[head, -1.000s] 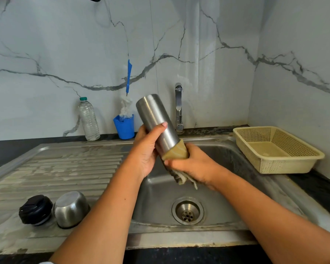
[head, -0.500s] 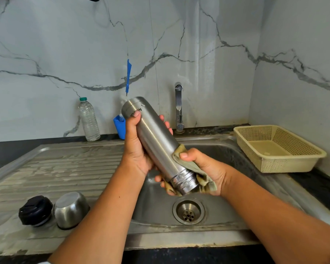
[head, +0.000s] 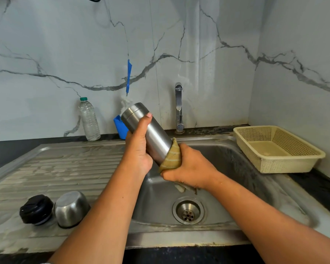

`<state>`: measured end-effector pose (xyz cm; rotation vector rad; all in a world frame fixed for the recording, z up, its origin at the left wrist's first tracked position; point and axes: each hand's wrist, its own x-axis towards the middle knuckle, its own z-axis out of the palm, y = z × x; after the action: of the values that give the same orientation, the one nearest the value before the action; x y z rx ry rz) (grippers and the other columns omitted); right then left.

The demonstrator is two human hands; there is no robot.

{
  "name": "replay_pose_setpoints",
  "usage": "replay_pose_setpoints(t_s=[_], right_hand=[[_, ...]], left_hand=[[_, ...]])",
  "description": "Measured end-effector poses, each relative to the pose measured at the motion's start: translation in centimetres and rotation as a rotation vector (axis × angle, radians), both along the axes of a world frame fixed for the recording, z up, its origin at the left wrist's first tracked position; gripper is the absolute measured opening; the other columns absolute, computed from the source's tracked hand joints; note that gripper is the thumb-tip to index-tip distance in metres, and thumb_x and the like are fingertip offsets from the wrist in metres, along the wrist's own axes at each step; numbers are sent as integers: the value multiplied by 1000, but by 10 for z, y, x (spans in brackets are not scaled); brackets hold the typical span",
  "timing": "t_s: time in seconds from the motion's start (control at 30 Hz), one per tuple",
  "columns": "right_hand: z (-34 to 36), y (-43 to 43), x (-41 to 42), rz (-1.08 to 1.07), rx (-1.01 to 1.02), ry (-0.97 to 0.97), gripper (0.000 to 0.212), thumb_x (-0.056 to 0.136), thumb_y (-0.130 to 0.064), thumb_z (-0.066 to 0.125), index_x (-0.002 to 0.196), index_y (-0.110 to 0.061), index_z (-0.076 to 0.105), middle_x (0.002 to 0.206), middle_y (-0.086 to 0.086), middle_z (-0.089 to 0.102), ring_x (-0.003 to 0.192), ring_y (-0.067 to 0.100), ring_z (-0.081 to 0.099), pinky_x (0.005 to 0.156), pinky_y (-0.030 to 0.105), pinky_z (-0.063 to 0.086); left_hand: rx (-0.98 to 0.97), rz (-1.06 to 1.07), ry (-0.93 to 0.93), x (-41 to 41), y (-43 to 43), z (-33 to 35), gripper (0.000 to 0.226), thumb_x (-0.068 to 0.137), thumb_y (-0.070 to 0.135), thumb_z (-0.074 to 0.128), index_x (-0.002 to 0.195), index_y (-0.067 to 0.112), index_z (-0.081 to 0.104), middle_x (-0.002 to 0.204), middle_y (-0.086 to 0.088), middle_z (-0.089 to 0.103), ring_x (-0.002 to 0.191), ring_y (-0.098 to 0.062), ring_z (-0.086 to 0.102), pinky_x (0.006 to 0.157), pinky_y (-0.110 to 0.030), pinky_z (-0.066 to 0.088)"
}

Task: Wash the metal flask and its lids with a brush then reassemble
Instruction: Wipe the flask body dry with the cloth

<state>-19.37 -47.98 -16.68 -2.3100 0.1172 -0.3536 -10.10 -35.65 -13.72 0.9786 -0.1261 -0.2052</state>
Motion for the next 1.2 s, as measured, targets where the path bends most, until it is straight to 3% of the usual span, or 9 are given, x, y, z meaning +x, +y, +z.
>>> replay_pose_setpoints(t_s=[0.1, 0.2, 0.33, 0.57, 0.73, 0.8, 0.97, 1.13, 1.2], right_hand=[[1, -4, -4, 258, 448, 112, 43, 75, -26, 83, 113, -18, 66, 95, 3, 75, 86, 17, 72, 79, 38, 60], [-3, -11, -8, 577, 963, 343, 66, 78, -38, 80, 131, -4, 60, 116, 24, 69, 95, 28, 71, 84, 38, 60], [-10, -13, -1, 701, 1108, 367, 81, 85, -57, 73, 142, -2, 54, 129, 32, 58, 112, 37, 64, 97, 45, 55], [-11, -16, 3, 323, 711, 148, 73, 78, -53, 81, 132, -10, 58, 110, 14, 75, 96, 26, 74, 89, 44, 60], [-19, -10, 14, 90, 258, -70, 79, 64, -49, 93, 126, -28, 50, 116, -5, 66, 103, 12, 68, 92, 40, 59], [-23, -2, 18, -42, 56, -159, 81, 61, -48, 93, 122, -25, 46, 118, -6, 56, 108, 12, 58, 92, 36, 55], [-29, 20, 20, -263, -291, -351, 80, 71, -43, 86, 130, -11, 42, 124, 5, 47, 111, 23, 47, 94, 33, 46], [-22, 12, 20, -189, -172, -168, 70, 74, -50, 82, 120, -18, 39, 114, -1, 58, 100, 21, 62, 79, 32, 52], [-16, 4, 17, -54, -8, -61, 72, 76, -54, 81, 125, -23, 39, 115, -7, 59, 102, 15, 64, 85, 33, 56]], left_hand=[[-42, -163, -71, -2, 6, -1, 35, 84, 45, 71, 98, 13, 71, 83, -9, 72, 78, -23, 70, 81, -40, 58], [-89, -278, -113, -4, 8, 0, 46, 83, 52, 62, 92, 8, 75, 82, -9, 73, 73, -22, 70, 78, -36, 58], [-90, -296, -116, -3, 6, -2, 52, 82, 54, 61, 102, 6, 68, 82, -10, 72, 72, -21, 71, 77, -34, 59], [62, -37, -119, -4, -2, -2, 76, 68, 47, 90, 130, 15, 62, 107, -14, 71, 98, -29, 71, 77, -41, 61], [100, 32, -132, -10, -12, -5, 55, 77, 37, 88, 121, 32, 55, 116, -3, 70, 104, -22, 71, 86, -44, 62], [139, 44, -134, -14, -19, -5, 66, 74, 39, 90, 126, 32, 52, 117, -1, 69, 105, -20, 70, 79, -39, 60], [101, 92, -17, -18, -28, -6, 80, 69, 41, 93, 134, 29, 48, 115, -1, 69, 101, -21, 70, 86, -41, 60], [126, 6, -20, -15, -21, -4, 72, 69, 37, 93, 129, 29, 55, 114, -4, 72, 99, -23, 72, 80, -40, 62], [159, -47, -47, -15, -15, -3, 75, 63, 39, 93, 128, 29, 57, 114, -5, 72, 102, -24, 72, 82, -43, 62]])
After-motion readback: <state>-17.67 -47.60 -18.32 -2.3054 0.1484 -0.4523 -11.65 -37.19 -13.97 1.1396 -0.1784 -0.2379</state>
